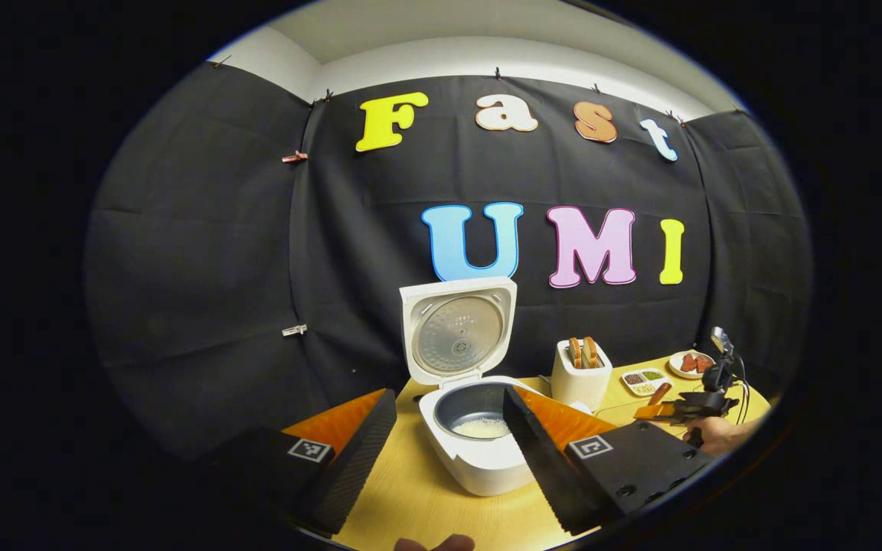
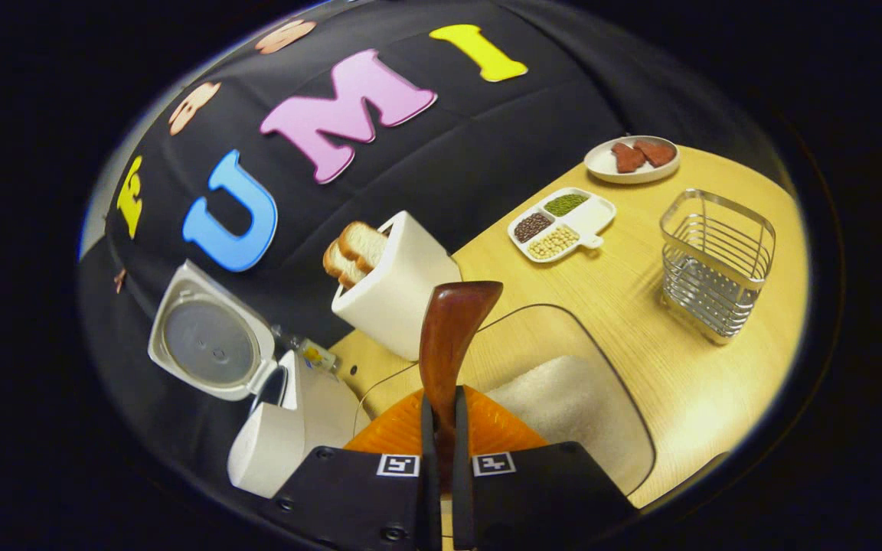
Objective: Close the left gripper, press the button to open the rice cooker; take a wooden spoon from the chopstick holder with the right hand, scoop a spoonful of rice and pour it into the rice cooker, then put the wooden spoon back into the chopstick holder.
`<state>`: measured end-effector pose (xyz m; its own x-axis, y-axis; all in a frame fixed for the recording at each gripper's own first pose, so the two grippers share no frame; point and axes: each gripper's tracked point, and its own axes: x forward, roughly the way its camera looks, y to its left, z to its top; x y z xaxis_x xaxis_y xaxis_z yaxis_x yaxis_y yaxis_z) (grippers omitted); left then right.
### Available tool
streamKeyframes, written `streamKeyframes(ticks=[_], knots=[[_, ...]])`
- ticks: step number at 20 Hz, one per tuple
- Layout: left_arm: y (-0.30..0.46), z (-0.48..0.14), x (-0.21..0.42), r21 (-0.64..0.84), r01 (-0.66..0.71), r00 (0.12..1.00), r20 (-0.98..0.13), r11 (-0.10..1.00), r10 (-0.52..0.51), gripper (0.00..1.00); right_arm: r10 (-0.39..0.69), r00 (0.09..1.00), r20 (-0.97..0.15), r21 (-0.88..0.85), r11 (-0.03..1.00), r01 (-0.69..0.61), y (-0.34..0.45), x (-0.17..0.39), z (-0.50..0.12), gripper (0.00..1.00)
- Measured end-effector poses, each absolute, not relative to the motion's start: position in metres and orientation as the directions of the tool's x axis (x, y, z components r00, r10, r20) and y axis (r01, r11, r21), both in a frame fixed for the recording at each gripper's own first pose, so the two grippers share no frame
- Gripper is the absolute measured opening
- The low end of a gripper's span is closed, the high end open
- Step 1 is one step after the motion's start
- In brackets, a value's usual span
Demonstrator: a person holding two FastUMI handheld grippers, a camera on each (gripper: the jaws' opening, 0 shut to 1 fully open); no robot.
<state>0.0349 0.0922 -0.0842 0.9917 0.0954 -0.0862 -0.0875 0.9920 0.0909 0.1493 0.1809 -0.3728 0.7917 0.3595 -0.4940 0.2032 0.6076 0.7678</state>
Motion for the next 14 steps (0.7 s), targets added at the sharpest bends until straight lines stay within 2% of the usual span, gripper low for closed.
streamKeyframes(ticks=[2,8,14], knots=[[0.090,-0.084,0.035,0.087,-0.082,0.993,-0.083,0.993,0.090,0.97,0.334,0.821,-0.463,0.803,0.551,0.229,0.157,0.151,-0.363,0.10],[0.082,-0.081,0.030,0.078,-0.063,0.995,-0.069,0.995,0.069,0.97,0.282,0.864,-0.418,0.844,0.473,0.254,0.109,0.146,-0.336,0.10],[0.079,-0.081,0.024,0.082,-0.047,0.997,-0.064,0.996,0.053,0.97,0.280,0.876,-0.393,0.867,0.430,0.251,0.103,0.143,-0.308,0.10]])
